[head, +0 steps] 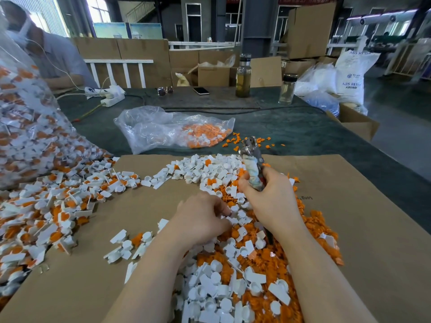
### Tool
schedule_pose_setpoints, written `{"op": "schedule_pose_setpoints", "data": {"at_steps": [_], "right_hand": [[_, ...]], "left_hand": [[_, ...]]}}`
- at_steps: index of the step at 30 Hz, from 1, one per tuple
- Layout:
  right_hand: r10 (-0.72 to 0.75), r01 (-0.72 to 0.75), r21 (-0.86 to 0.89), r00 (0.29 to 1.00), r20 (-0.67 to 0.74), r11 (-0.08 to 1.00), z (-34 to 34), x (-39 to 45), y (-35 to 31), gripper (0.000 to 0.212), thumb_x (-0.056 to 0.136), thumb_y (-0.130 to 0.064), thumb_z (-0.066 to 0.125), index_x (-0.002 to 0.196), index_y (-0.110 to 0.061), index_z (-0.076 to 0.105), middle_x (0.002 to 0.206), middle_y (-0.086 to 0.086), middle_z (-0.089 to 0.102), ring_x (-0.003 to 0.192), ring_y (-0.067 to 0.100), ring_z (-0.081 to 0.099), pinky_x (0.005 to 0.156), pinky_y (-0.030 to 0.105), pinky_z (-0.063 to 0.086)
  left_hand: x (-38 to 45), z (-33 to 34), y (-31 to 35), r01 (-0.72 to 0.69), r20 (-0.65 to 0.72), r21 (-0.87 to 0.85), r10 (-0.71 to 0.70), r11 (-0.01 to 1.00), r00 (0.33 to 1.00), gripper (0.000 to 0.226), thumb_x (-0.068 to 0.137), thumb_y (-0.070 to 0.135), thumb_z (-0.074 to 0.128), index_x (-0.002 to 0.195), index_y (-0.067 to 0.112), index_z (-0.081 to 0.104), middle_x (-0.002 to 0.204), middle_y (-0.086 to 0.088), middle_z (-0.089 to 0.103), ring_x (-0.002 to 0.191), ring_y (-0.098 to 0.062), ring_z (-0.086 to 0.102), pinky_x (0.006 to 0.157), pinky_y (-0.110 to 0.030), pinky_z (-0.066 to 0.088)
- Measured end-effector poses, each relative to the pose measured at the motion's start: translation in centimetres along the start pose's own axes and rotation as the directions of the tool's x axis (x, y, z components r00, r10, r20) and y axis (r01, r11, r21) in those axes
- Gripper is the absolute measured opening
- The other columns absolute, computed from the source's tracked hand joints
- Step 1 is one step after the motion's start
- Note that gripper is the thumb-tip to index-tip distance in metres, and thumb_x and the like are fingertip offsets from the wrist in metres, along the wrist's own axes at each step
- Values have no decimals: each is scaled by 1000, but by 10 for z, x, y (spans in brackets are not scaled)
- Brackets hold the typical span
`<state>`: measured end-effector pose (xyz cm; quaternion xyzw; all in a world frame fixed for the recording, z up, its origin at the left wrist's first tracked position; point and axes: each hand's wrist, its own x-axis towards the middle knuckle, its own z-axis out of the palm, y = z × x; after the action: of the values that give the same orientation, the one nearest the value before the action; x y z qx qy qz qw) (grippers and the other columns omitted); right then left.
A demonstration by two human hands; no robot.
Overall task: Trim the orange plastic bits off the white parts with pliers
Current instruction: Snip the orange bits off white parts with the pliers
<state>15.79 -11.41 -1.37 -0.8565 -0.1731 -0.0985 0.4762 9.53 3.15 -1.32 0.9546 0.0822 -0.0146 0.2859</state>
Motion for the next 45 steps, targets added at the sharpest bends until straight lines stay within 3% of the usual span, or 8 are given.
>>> {"op": "schedule_pose_setpoints", "data": {"at_steps": [4,9,19,26,31,35,39,45], "right_hand": [[2,-1,-3,999,34,1000,1,0,0,14,90,-27,64,100,-18,62,80,-8,62,66,8,55,57,23,41],[3,-4,24,1000,26,1000,1,0,1,13,89,-27,65,100,-19,63,80,-10,63,66,7,56,57,24,41],[18,-18,46,1000,8,999,0,1,0,20,90,-28,64,108,-19,65,87,-11,64,67,3,55,57,18,40],[3,-3,6,1000,3,1000,-1,0,-1,22,91,-28,65,111,-18,65,93,-9,66,79,6,61,62,19,46],[9,-9,-7,1000,-16,1000,-1,0,0,29,91,-29,65,117,-17,64,99,-7,67,81,6,61,63,17,46],[20,-20,-15,1000,-13,1000,-1,1,-1,30,91,-29,64,118,-17,62,101,-7,67,84,7,62,65,19,49],[14,-14,-1,1000,-10,1000,-1,1,0,28,91,-28,64,117,-17,62,101,-6,67,83,7,61,64,20,47],[9,-9,7,1000,2,1000,-1,0,-1,25,91,-27,65,115,-19,63,97,-9,66,82,7,62,66,21,50]], "left_hand": [[2,1,1,-1,-3,-15,1,1000,1000,9,83,31,74,89,35,68,83,17,59,79,2,53,86,-30,49],[1,4,0,-75,-35,-63,73,995,997,16,80,18,73,84,28,61,77,15,59,71,0,55,62,-17,40],[3,3,1,-75,-297,-293,-17,953,955,14,92,27,67,83,28,57,81,7,70,76,-11,67,68,-30,54],[4,-5,-14,14,-446,90,28,996,895,10,92,24,65,85,29,59,84,8,66,74,-11,58,54,-19,41],[4,-8,-19,111,-408,108,-58,988,911,12,89,14,63,86,25,65,92,4,66,85,-16,61,74,-31,55],[4,-8,-19,124,-391,81,-83,989,917,14,88,14,59,81,26,63,87,5,64,80,-14,60,68,-27,52],[6,-4,-19,162,-412,5,-146,987,900,14,90,33,65,90,23,54,81,9,57,77,-13,55,60,-26,39],[10,-1,-19,191,-367,1,-178,981,913,21,90,39,69,81,22,61,84,6,60,81,-14,57,68,-29,46]]}}
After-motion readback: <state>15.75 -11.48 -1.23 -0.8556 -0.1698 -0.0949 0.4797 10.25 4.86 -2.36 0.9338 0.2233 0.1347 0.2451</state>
